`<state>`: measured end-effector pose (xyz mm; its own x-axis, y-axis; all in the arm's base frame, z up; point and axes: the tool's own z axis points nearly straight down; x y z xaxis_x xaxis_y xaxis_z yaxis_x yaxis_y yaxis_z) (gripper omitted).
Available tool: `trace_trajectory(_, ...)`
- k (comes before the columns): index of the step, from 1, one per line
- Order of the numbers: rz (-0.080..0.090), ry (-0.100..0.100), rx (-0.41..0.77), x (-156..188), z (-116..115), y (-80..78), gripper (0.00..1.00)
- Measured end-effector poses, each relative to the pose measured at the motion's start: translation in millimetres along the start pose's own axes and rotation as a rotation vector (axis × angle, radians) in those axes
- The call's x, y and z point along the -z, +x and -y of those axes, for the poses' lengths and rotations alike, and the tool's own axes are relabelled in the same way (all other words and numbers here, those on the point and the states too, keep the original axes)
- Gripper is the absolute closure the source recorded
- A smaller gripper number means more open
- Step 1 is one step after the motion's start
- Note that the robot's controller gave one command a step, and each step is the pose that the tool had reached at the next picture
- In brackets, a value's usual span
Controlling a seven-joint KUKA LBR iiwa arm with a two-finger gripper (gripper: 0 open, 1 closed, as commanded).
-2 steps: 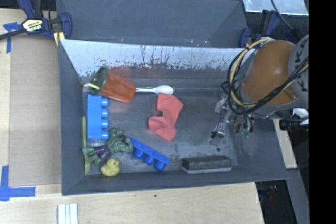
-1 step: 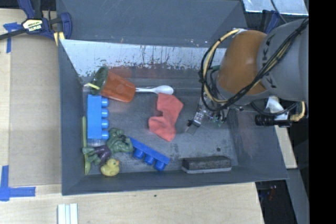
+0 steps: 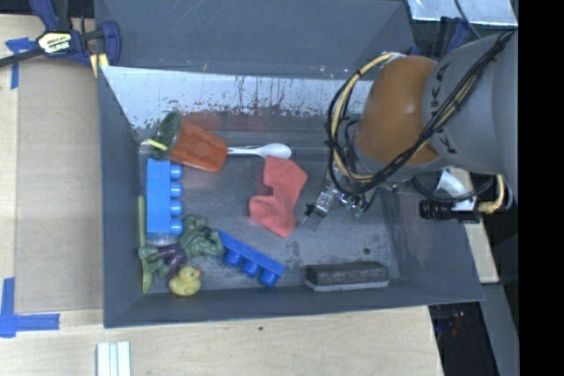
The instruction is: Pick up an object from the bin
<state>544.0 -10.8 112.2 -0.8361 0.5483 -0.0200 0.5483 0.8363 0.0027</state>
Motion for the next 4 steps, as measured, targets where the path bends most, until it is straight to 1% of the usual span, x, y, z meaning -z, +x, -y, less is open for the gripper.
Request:
trace_trajectory(1, 0.0, 0.008, -0.058, 6.0, -2.3, -11.9, 0.0)
trace_trajectory(2, 0.004, -0.001, 0.087, 9.4, -36.7, -11.1, 0.0)
trace_trajectory(3, 0.005, 0.003, 0.086, 9.7, -29.5, -13.8, 0.0)
trace_trajectory(4, 0.007, 0.003, 0.148, -0.6, -46.7, 4.7, 0.0)
